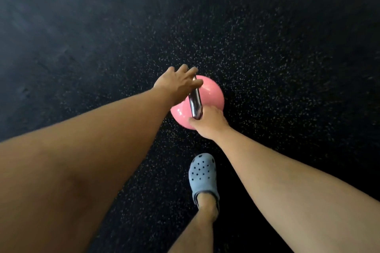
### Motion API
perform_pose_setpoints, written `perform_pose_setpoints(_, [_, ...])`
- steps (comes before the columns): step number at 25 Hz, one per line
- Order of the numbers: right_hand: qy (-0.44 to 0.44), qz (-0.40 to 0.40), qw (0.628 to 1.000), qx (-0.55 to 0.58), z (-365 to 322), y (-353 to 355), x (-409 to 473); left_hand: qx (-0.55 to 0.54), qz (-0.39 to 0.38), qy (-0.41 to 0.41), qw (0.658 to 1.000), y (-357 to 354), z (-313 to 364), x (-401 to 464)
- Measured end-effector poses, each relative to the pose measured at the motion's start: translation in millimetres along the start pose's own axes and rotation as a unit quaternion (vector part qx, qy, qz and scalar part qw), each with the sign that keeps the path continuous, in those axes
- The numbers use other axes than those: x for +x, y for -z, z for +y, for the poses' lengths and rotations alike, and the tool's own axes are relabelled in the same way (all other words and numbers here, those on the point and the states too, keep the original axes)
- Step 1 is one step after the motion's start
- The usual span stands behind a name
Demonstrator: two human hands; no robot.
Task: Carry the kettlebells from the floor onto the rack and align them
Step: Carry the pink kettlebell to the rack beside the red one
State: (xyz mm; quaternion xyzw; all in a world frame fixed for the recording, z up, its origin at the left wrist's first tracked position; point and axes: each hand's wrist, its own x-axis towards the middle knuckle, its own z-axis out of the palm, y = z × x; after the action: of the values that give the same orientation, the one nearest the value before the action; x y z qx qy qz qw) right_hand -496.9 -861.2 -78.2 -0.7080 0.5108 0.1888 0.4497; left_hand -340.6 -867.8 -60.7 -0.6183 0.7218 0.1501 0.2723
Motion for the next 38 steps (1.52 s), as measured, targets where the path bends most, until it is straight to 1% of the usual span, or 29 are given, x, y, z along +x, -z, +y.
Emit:
perform_pose_setpoints(3, [-0.01, 0.0, 0.996, 0.088, 9.2, 1.5, -0.9, -0.023, 0.029, -0.044, 0.998, 7.3, 3.7, 16.3])
perform_pose_setpoints(5, [-0.034, 0.031, 0.992, 0.114, 22.9, 12.2, -5.8, -0.03, 0.02, -0.082, 0.996, 20.4, 11.8, 25.1])
perform_pose_setpoints(7, [-0.046, 0.056, 0.991, 0.115, 45.6, 32.6, -19.1, -0.053, -0.029, -0.124, 0.99, 41.3, 30.7, 29.9])
perform_pose_setpoints(9, [-0.029, 0.067, 0.994, 0.082, 75.1, 54.8, -38.8, -0.111, -0.089, -0.134, 0.981, 61.0, 58.5, 26.4])
perform_pose_setpoints(11, [-0.024, 0.097, 0.993, 0.068, 110.6, 76.0, -68.2, -0.16, -0.113, -0.138, 0.971, 77.5, 98.5, 20.0])
perform_pose_setpoints(14, [-0.053, 0.149, 0.986, 0.054, 172.1, 101.7, -120.6, -0.175, -0.11, -0.159, 0.965, 106.4, 178.8, 20.8])
perform_pose_setpoints(17, [-0.112, 0.193, 0.972, 0.077, 255.4, 138.0, -194.5, -0.131, -0.09, -0.23, 0.96, 161.7, 290.0, 35.6])
perform_pose_setpoints(20, [-0.166, 0.259, 0.943, 0.124, 340.5, 171.2, -278.2, -0.078, -0.058, -0.313, 0.945, 229.2, 405.1, 41.0])
perform_pose_setpoints(23, [-0.213, 0.324, 0.913, 0.125, 413.5, 194.9, -364.2, -0.02, -0.021, -0.381, 0.924, 292.3, 517.2, 29.7])
perform_pose_setpoints(24, [-0.228, 0.351, 0.9, 0.123, 440.2, 201.3, -395.9, 0.007, -0.01, -0.406, 0.914, 314.6, 558.6, 21.5])
perform_pose_setpoints(26, [-0.266, 0.409, 0.864, 0.125, 490.2, 207.7, -468.0, 0.067, 0.024, -0.466, 0.882, 360.1, 642.8, -6.1])
perform_pose_setpoints(28, [-0.293, 0.481, 0.815, 0.135, 532.0, 211.4, -538.5, 0.117, 0.06, -0.525, 0.841, 403.5, 720.5, -37.5])
perform_pose_setpoints(30, [-0.323, 0.531, 0.773, 0.128, 563.0, 214.7, -591.1, 0.153, 0.098, -0.566, 0.804, 437.1, 780.4, -60.6])
perform_pose_setpoints(35, [-0.427, 0.588, 0.679, 0.11, 640.9, 212.9, -707.9, 0.174, 0.181, -0.654, 0.713, 484.3, 929.1, -114.8])
perform_pose_setpoints(36, [-0.446, 0.592, 0.662, 0.108, 653.8, 210.9, -725.9, 0.172, 0.195, -0.669, 0.696, 490.4, 954.8, -123.2])
perform_pose_setpoints(38, [-0.477, 0.591, 0.642, 0.105, 673.4, 208.3, -753.2, 0.159, 0.213, -0.694, 0.669, 498.0, 994.0, -136.6])
